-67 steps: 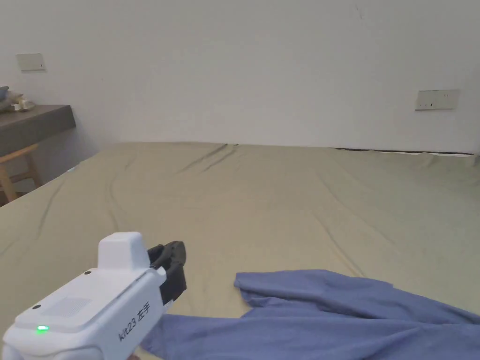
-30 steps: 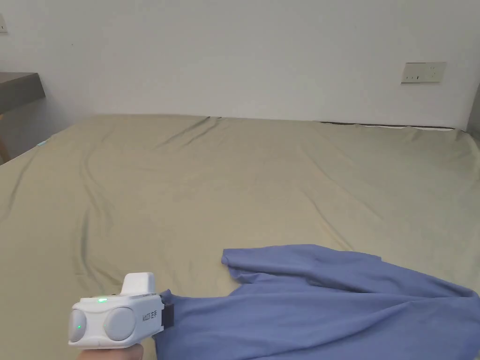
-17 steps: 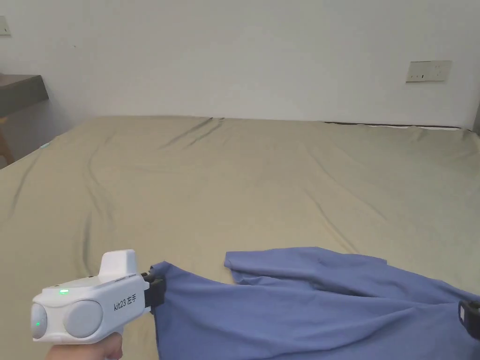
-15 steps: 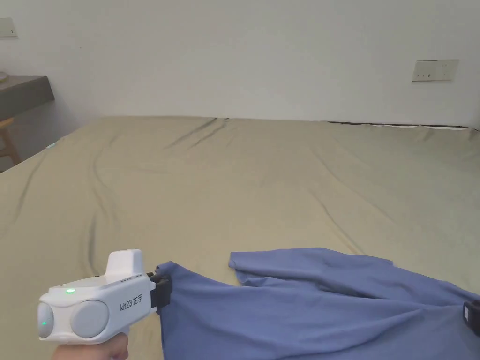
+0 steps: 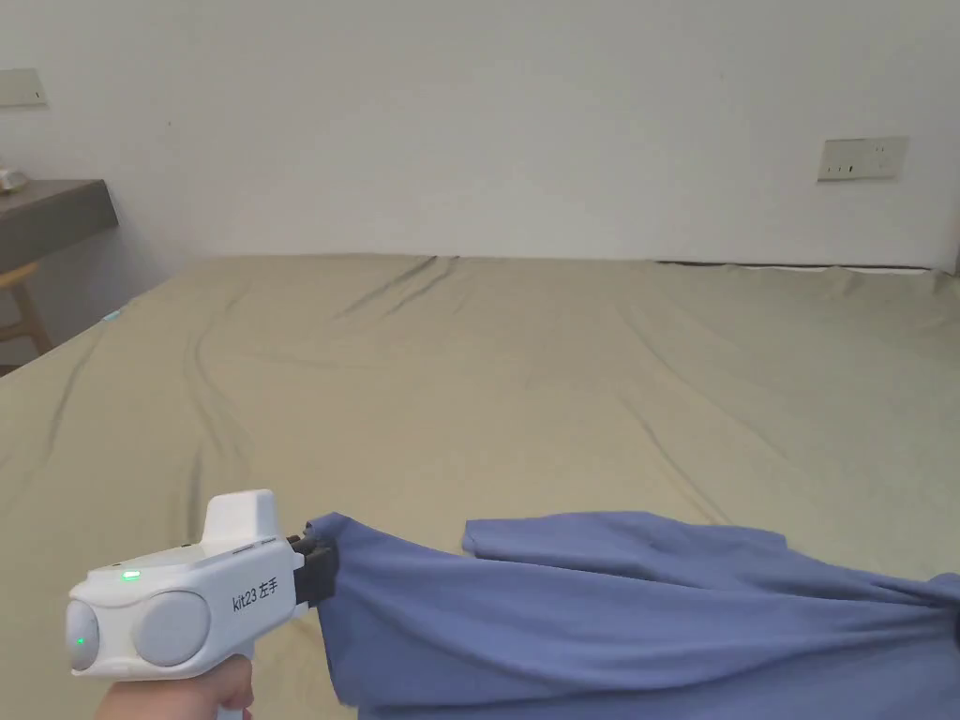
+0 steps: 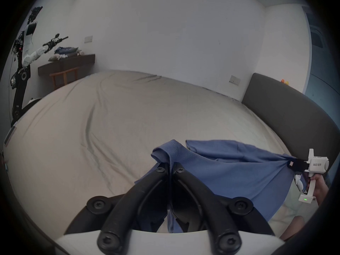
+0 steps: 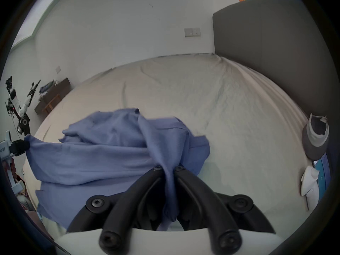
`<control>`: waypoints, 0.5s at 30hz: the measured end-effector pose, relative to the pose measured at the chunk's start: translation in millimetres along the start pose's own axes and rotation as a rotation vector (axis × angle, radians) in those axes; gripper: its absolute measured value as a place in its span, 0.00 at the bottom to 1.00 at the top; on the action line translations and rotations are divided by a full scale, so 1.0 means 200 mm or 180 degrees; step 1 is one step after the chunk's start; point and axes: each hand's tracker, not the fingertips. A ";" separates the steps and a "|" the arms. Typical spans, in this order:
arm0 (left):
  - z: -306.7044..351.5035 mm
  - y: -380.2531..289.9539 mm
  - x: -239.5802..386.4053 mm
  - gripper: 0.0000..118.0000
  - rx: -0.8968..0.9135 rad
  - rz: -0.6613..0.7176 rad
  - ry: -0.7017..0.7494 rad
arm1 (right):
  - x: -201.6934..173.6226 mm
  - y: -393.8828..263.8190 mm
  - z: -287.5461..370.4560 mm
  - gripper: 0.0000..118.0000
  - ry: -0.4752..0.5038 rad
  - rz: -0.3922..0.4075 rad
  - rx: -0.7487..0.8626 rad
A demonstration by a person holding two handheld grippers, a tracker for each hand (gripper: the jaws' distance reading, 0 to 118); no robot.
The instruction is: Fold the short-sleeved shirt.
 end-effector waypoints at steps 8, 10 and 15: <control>0.51 0.40 0.06 0.01 0.0729 -0.0107 0.0091 | -0.15 0.34 0.47 0.03 0.0111 0.0471 0.0684; 0.62 0.52 0.08 0.01 0.0850 -0.0153 0.0107 | -0.18 0.45 0.57 0.03 0.0115 0.0578 0.0841; 0.79 0.73 0.15 0.01 0.1078 -0.0182 0.0140 | -0.25 0.68 0.75 0.03 0.0026 0.0780 0.1142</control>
